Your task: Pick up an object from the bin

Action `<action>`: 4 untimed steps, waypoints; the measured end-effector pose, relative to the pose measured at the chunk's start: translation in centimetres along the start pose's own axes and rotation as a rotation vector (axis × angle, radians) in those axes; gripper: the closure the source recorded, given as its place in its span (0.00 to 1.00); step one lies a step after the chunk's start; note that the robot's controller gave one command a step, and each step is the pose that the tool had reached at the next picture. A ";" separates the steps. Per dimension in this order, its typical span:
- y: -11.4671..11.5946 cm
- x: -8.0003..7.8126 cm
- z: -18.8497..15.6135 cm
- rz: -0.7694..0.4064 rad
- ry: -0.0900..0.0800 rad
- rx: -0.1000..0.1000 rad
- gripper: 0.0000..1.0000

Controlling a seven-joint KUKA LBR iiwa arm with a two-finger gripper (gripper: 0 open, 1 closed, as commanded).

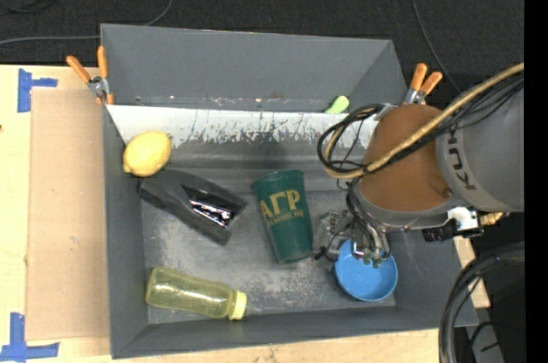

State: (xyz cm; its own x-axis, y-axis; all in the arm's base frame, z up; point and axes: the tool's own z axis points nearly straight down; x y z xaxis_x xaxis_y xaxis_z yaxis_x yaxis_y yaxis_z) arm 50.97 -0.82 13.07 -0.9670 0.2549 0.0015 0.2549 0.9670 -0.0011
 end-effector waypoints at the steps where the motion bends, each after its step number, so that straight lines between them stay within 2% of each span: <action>1: 1.5 1.6 0.6 -0.013 0.004 0.000 1.00; 2: 0.7 1.8 1.7 0.004 -0.002 -0.002 1.00; 3: 2.4 2.1 6.2 -0.032 0.002 -0.002 1.00; 4: 2.5 2.4 5.9 0.089 0.002 -0.001 1.00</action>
Offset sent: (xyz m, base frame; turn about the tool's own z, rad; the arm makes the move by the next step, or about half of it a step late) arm -0.0311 -0.0081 -0.0463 0.0472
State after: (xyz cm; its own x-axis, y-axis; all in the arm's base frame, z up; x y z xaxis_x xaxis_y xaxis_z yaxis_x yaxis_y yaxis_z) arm 49.32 2.22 7.16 -0.9406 0.3395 0.0035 0.3395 0.9406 -0.0008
